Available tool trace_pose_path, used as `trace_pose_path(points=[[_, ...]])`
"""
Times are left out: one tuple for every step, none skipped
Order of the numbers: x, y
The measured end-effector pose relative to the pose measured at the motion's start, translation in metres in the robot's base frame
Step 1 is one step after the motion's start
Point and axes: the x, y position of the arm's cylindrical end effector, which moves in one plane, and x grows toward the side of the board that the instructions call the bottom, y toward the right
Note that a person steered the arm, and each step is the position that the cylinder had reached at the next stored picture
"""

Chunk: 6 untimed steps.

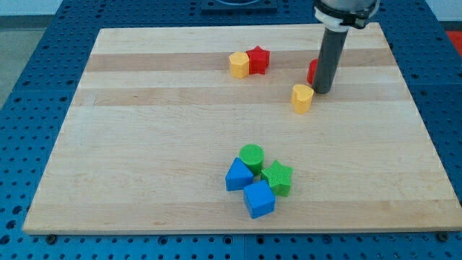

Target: Move the yellow heart to the center right

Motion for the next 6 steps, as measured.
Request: trace_pose_path(points=[[-0.001, -0.02], [0.0, -0.044], [-0.001, -0.086], [0.009, -0.106], [0.032, -0.099], [0.035, -0.069]])
